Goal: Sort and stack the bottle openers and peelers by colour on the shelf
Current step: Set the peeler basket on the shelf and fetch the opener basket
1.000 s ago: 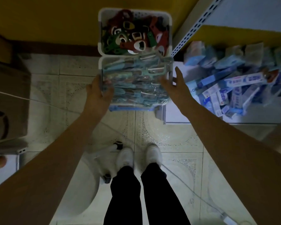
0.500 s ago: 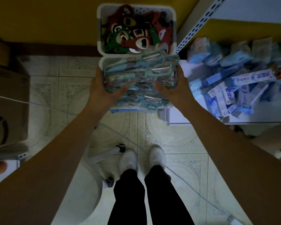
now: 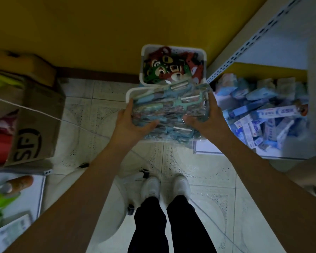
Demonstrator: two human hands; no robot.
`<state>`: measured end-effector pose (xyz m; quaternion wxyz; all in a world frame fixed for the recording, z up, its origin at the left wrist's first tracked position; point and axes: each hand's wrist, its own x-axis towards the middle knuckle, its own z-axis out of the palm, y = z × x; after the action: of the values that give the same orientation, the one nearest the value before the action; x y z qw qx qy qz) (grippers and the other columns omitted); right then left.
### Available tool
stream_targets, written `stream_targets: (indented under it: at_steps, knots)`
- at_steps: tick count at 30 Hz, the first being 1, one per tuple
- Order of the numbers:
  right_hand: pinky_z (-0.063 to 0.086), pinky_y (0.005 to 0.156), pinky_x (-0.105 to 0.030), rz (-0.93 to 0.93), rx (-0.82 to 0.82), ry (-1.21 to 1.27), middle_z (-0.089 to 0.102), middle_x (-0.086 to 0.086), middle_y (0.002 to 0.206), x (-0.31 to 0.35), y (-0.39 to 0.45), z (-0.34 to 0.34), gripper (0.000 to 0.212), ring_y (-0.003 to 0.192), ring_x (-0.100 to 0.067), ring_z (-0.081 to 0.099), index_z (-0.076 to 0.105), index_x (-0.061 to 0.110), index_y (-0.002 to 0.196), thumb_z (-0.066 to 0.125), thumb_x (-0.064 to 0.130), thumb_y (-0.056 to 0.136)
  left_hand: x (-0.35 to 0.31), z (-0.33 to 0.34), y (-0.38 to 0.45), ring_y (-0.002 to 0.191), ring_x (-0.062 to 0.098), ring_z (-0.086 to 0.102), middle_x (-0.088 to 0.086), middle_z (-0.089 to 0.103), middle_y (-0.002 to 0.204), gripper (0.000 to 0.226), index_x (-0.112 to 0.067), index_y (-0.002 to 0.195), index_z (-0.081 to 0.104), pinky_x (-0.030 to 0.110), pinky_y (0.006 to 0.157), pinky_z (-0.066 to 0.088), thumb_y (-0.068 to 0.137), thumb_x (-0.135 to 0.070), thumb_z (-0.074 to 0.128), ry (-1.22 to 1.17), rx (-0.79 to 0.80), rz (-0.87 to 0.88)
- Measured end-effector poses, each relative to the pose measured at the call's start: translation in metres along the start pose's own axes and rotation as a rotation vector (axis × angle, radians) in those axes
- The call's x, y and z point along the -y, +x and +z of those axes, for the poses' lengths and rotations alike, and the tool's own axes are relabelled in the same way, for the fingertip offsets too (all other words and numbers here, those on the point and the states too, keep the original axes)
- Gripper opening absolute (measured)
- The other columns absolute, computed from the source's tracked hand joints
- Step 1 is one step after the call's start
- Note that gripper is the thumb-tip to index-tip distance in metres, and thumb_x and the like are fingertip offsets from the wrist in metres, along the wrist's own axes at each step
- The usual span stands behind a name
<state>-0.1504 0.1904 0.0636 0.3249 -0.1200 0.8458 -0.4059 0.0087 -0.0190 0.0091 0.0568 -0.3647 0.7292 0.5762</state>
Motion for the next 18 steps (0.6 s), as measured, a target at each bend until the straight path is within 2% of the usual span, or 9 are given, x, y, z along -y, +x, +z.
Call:
stream_targets:
  at_steps: [2, 3, 5, 7, 9, 11, 12, 15, 18]
  knots:
    - [0.045, 0.104, -0.047, -0.031, 0.023, 0.009, 0.050, 0.017, 0.127, 0.031, -0.021, -0.007, 0.110, 0.121, -0.016, 0.048, 0.021, 0.040, 0.150, 0.075, 0.071, 0.059, -0.020, -0.017, -0.024, 0.119, 0.017, 0.059, -0.003, 0.052, 0.137, 0.110, -0.050, 0.149, 0.023, 0.044, 0.095, 0.055, 0.058, -0.076, 0.079, -0.019, -0.009, 0.005]
    - [0.044, 0.105, -0.045, -0.045, 0.024, -0.001, 0.050, 0.016, 0.126, 0.047, -0.033, -0.012, 0.108, 0.121, -0.016, 0.048, 0.021, 0.037, 0.150, 0.073, 0.067, 0.061, -0.032, -0.027, -0.038, 0.120, 0.017, 0.058, -0.003, 0.052, 0.137, 0.111, -0.050, 0.150, 0.022, 0.044, 0.096, 0.055, 0.058, -0.076, 0.080, -0.030, -0.015, 0.005]
    - [0.039, 0.107, -0.039, -0.021, 0.025, -0.035, 0.044, 0.001, 0.140, 0.083, -0.062, -0.021, 0.113, 0.128, -0.022, 0.041, 0.016, 0.033, 0.153, 0.070, 0.067, 0.060, -0.062, -0.048, -0.073, 0.120, 0.016, 0.058, -0.004, 0.051, 0.138, 0.112, -0.049, 0.150, 0.021, 0.044, 0.096, 0.055, 0.059, -0.073, 0.081, -0.056, -0.017, 0.011]
    - [0.035, 0.111, -0.044, -0.001, 0.039, -0.057, 0.029, -0.003, 0.155, 0.123, -0.093, -0.033, 0.126, 0.140, -0.025, 0.031, 0.007, 0.033, 0.156, 0.068, 0.075, 0.054, -0.095, -0.070, -0.116, 0.121, 0.012, 0.058, -0.007, 0.051, 0.140, 0.111, -0.046, 0.151, 0.021, 0.043, 0.096, 0.055, 0.062, -0.068, 0.083, -0.098, -0.023, 0.021]
    - [0.031, 0.115, -0.047, 0.010, 0.054, -0.061, 0.018, -0.001, 0.161, 0.166, -0.125, -0.046, 0.130, 0.146, -0.024, 0.023, 0.002, 0.033, 0.156, 0.068, 0.076, 0.053, -0.131, -0.092, -0.164, 0.121, -0.007, 0.052, -0.022, 0.047, 0.141, 0.111, -0.041, 0.154, 0.016, 0.030, 0.098, 0.053, 0.069, -0.059, 0.084, -0.139, -0.046, 0.038]
    - [0.029, 0.116, -0.045, -0.008, 0.056, -0.053, 0.015, 0.002, 0.162, 0.206, -0.159, -0.059, 0.126, 0.147, -0.023, 0.022, 0.002, 0.030, 0.157, 0.069, 0.068, 0.058, -0.167, -0.111, -0.214, 0.109, -0.032, 0.039, -0.041, 0.034, 0.134, 0.111, -0.037, 0.157, 0.006, 0.004, 0.092, 0.042, 0.076, -0.048, 0.081, -0.144, -0.100, 0.036]
    - [0.029, 0.117, -0.045, -0.028, 0.065, -0.040, 0.014, 0.003, 0.163, 0.225, -0.176, -0.065, 0.125, 0.147, -0.022, 0.022, 0.003, 0.029, 0.157, 0.069, 0.067, 0.058, -0.183, -0.120, -0.239, 0.106, -0.033, 0.034, -0.042, 0.029, 0.136, 0.112, -0.036, 0.157, 0.002, 0.001, 0.092, 0.037, 0.078, -0.046, 0.079, -0.143, -0.128, 0.032]
    - [0.033, 0.114, -0.052, -0.069, 0.129, -0.022, 0.013, 0.008, 0.163, 0.273, -0.218, -0.077, 0.124, 0.147, -0.022, 0.023, 0.005, 0.037, 0.155, 0.068, 0.078, 0.057, -0.223, -0.144, -0.312, 0.123, -0.014, 0.026, -0.031, 0.020, 0.147, 0.114, -0.037, 0.157, 0.000, 0.019, 0.105, 0.032, 0.076, -0.050, 0.078, -0.142, -0.195, 0.026]
    - [0.031, 0.115, -0.053, -0.087, 0.182, -0.040, 0.007, 0.009, 0.164, 0.313, -0.251, -0.081, 0.107, 0.148, -0.023, 0.020, 0.002, 0.037, 0.155, 0.065, 0.066, 0.074, -0.247, -0.161, -0.377, 0.138, -0.003, 0.024, -0.028, 0.016, 0.154, 0.112, -0.034, 0.158, 0.002, 0.024, 0.108, 0.031, 0.077, -0.049, 0.078, -0.150, -0.266, -0.004]
